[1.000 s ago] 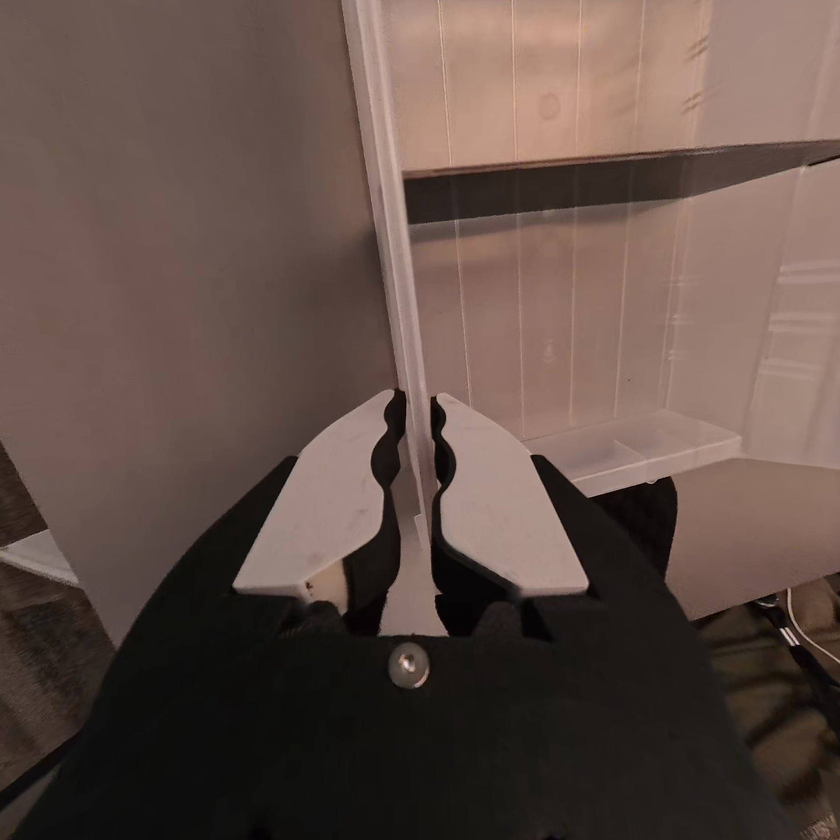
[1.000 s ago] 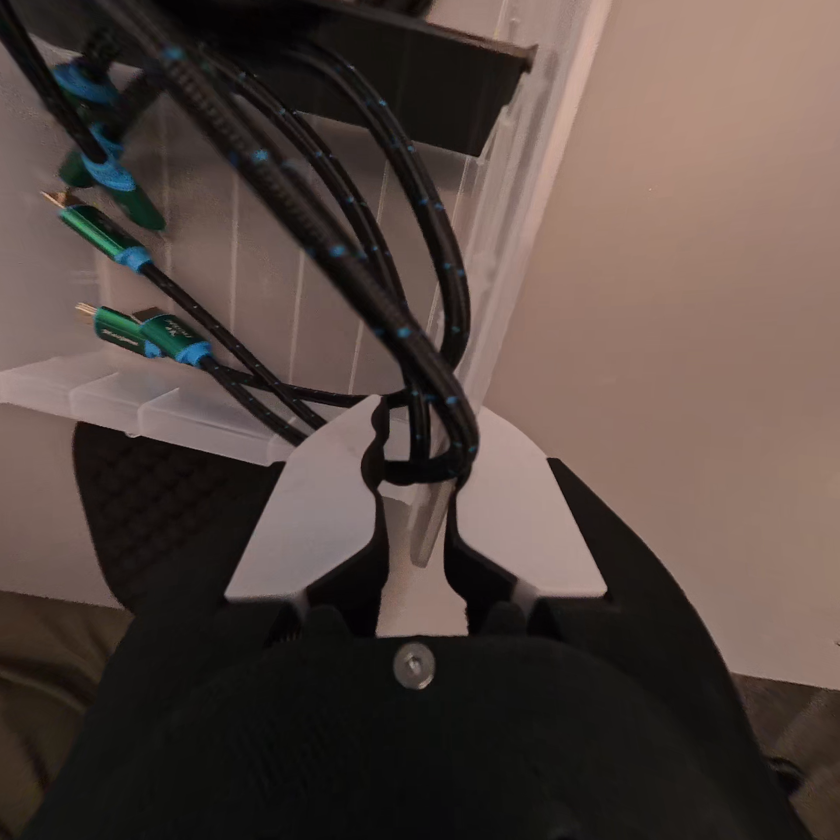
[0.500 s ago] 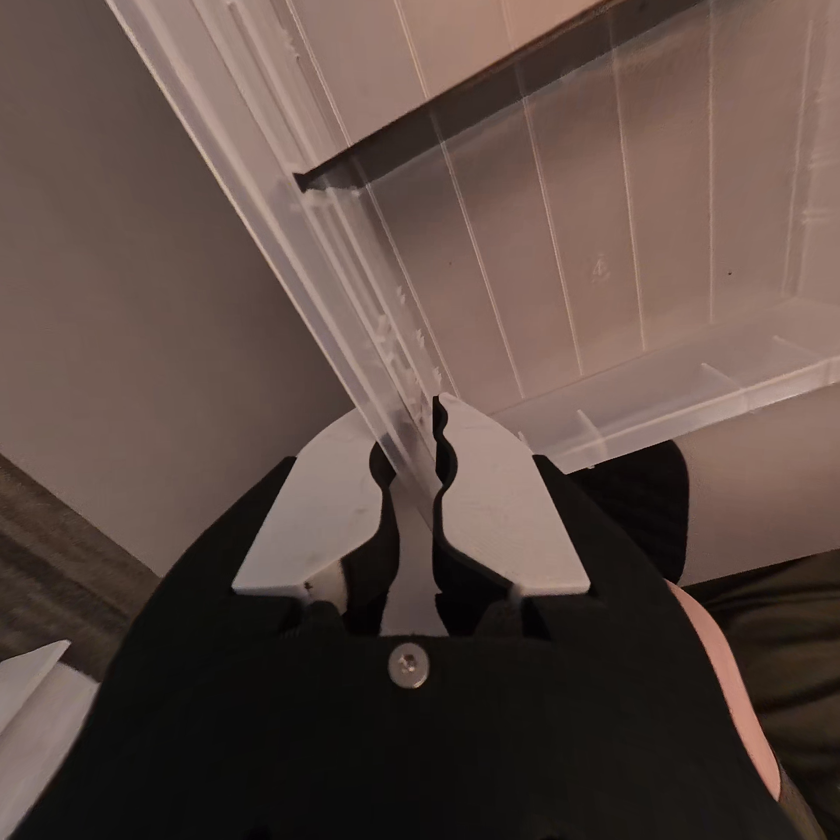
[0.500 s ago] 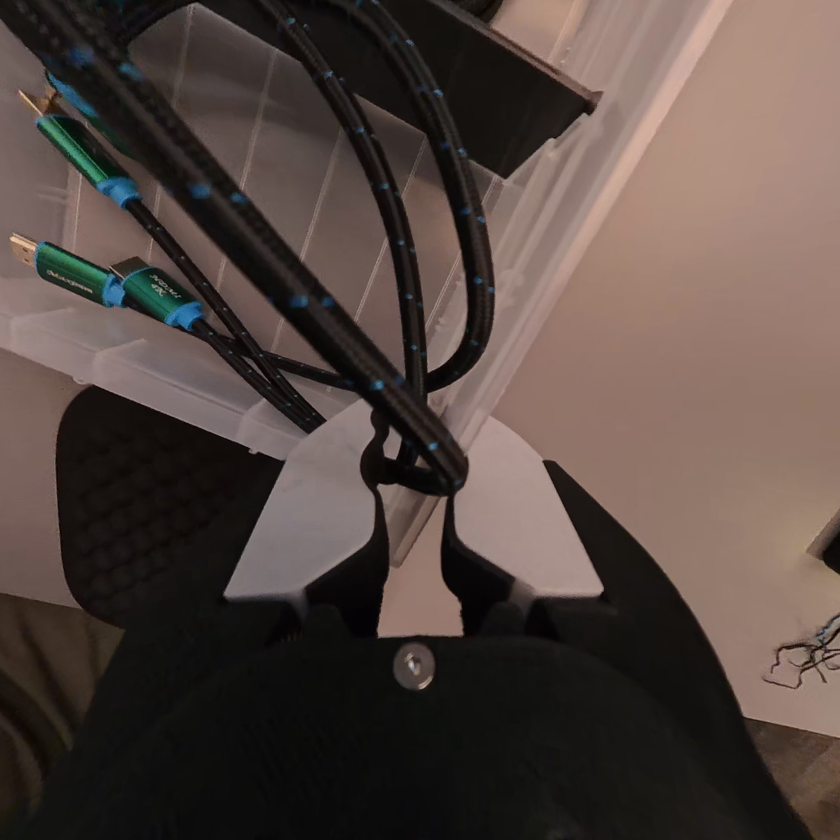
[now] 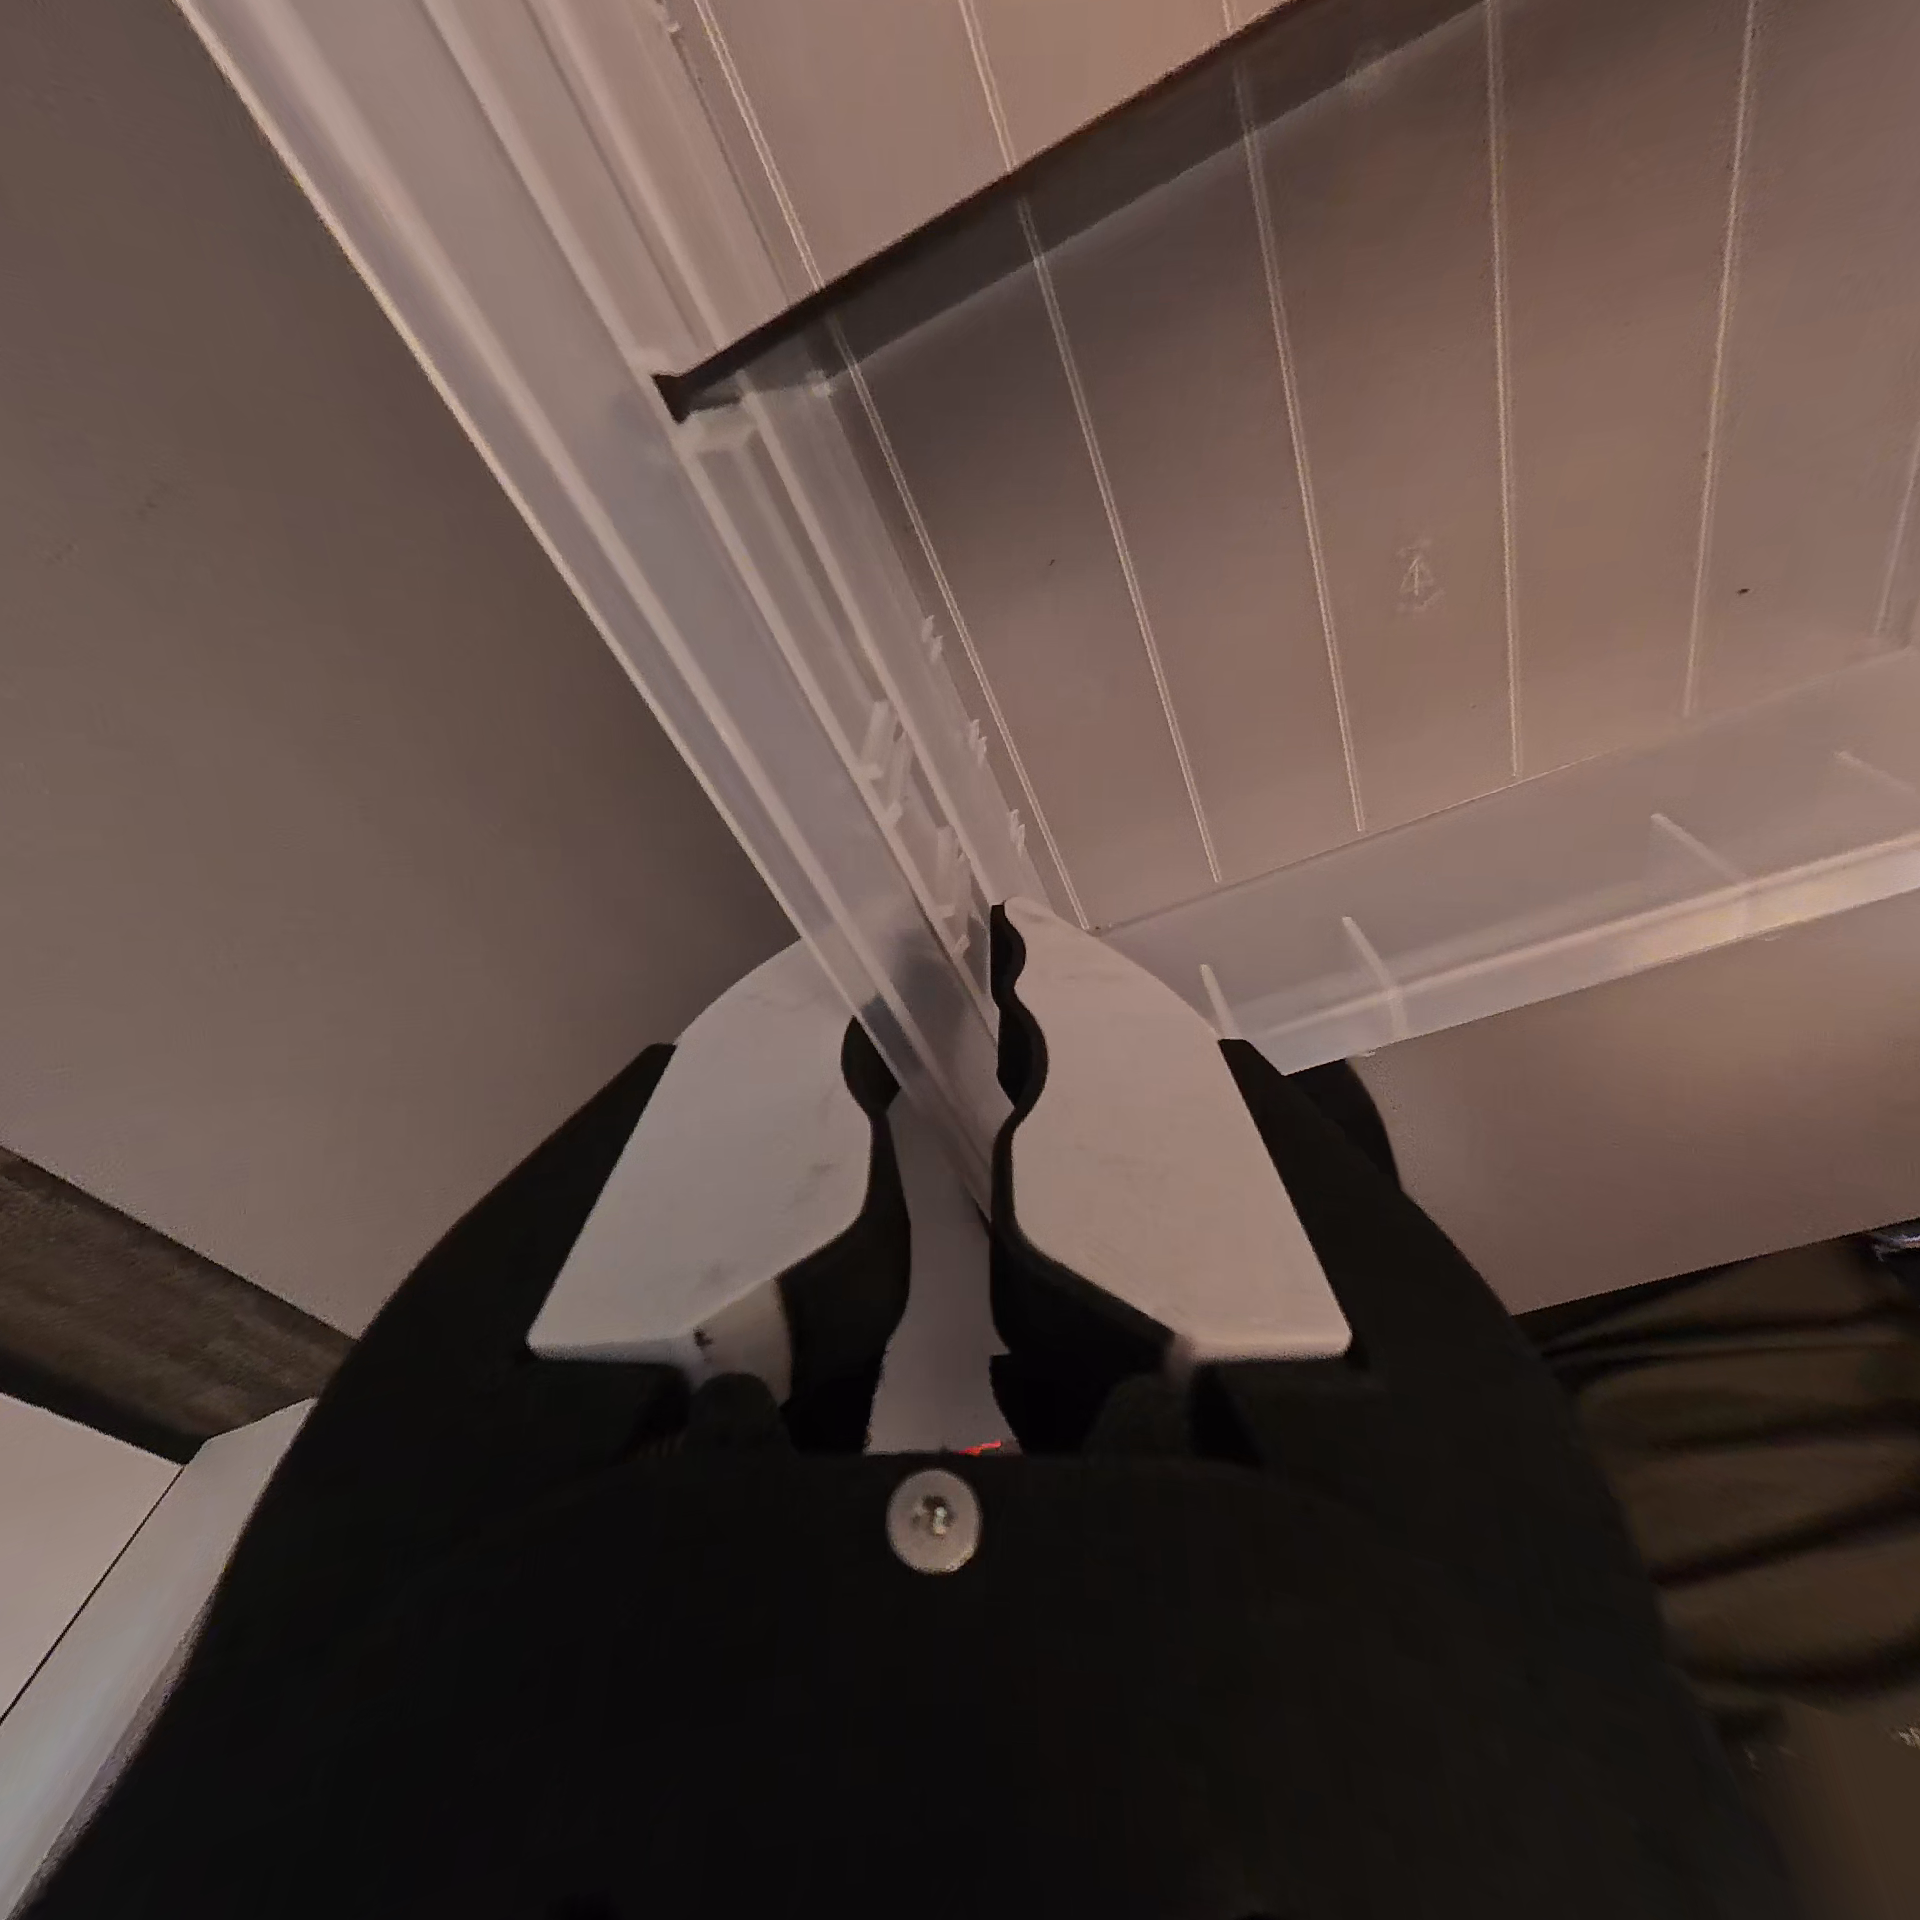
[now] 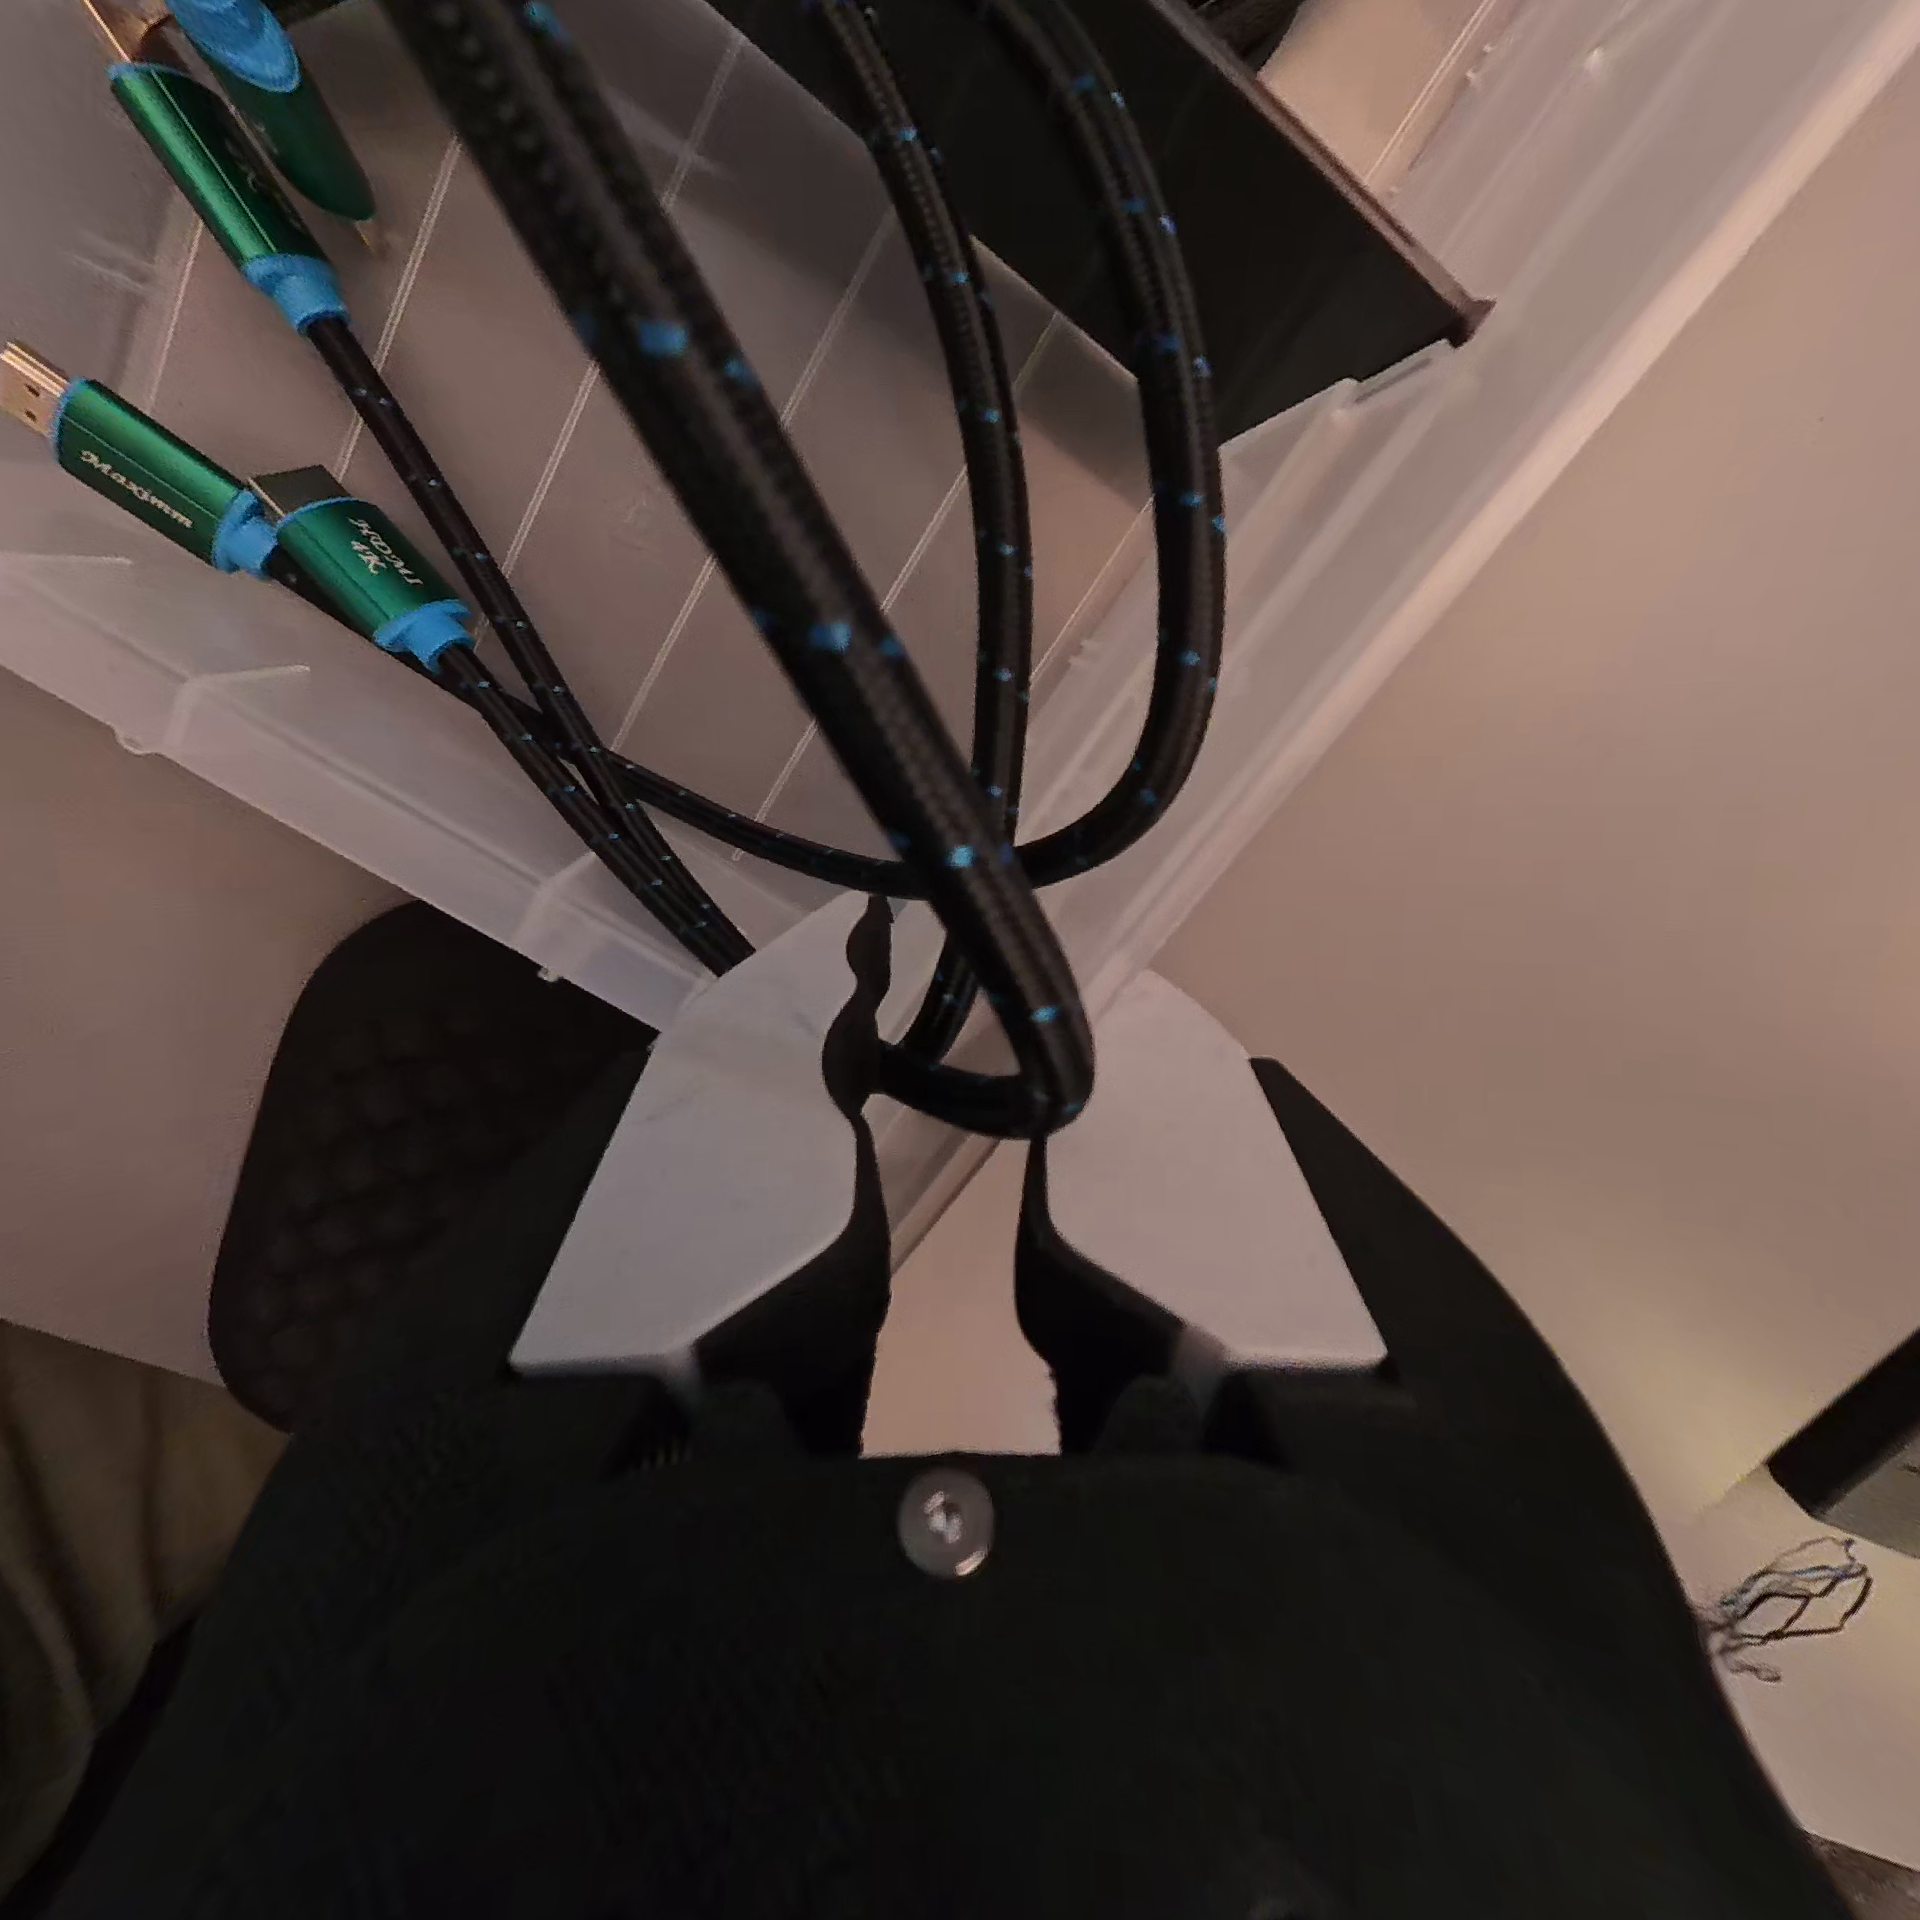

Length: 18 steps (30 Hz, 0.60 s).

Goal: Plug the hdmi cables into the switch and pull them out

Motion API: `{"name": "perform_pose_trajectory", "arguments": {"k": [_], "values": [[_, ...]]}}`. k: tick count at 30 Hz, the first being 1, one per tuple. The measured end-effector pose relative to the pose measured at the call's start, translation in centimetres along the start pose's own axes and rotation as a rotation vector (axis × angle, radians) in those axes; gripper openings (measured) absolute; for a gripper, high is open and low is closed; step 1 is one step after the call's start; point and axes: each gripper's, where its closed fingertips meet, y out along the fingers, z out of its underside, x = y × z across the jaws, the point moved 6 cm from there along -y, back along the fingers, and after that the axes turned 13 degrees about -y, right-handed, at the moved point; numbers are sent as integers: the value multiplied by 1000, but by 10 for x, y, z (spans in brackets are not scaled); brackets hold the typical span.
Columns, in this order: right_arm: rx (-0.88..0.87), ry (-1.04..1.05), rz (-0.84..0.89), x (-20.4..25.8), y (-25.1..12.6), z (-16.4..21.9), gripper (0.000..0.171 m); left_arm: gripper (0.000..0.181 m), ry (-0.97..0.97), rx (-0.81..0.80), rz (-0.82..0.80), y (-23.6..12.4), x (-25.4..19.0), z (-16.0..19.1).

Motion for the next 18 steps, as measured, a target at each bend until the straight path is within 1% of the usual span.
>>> {"name": "perform_pose_trajectory", "arguments": {"k": [10, 14, 17, 18], "values": [[2, -92, -17, 23, 7, -37, 24, 21, 30, 32, -71, -1, -35, -9], [2, -96, -13, 30, 9, -47, 25, 25, 66, 30, -82, -1, -49, -12], [0, -78, 38, 31, 9, -47, 31, 31, 101, 35, -96, -3, -53, -8], [-5, -82, 77, 30, 8, -48, 41, 33, 104, 24, -111, -5, -52, -7]]}}
